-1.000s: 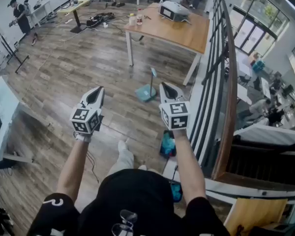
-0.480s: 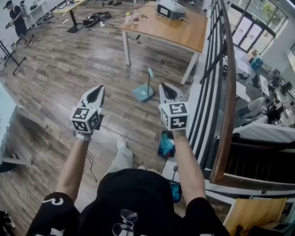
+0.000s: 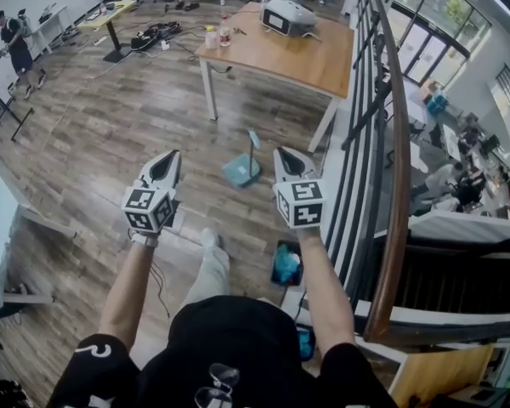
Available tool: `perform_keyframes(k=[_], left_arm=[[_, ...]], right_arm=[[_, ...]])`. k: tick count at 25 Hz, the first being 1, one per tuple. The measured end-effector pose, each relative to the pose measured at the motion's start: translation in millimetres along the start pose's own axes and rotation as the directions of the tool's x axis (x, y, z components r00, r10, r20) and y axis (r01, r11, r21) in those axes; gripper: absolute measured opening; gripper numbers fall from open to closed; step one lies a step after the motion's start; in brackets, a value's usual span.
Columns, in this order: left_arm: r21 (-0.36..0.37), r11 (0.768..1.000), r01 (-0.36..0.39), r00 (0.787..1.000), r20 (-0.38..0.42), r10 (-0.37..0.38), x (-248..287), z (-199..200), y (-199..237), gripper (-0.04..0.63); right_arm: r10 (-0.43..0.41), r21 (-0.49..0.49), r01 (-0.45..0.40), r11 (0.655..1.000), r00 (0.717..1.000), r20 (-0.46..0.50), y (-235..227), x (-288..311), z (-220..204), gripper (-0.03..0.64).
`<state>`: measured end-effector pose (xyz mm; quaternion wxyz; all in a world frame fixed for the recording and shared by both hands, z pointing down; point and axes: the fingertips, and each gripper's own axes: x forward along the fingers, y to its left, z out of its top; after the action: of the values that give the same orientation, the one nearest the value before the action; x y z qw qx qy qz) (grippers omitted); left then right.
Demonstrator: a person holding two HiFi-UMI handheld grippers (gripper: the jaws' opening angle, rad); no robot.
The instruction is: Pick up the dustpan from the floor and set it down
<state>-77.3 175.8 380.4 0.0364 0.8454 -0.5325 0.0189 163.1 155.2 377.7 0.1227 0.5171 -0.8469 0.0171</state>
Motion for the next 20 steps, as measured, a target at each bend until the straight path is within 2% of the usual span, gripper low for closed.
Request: perform_keyframes(k=[12,20], left_arm=[[-0.016,0.998,0.062,0.998,-0.026,-0.062,144,16,112,-0.002],[-0.030,0.995,0.095,0.995,-0.033,-0.096,213,22,183,-0.002]], right_arm=[[-0.055,0.016,0.056,0.998,0.998,-0.022,-47,163,44,-0.005],[-0.091,0.004,0.091,0.996,0.995,-0.044,-61,254,71,-0.005]])
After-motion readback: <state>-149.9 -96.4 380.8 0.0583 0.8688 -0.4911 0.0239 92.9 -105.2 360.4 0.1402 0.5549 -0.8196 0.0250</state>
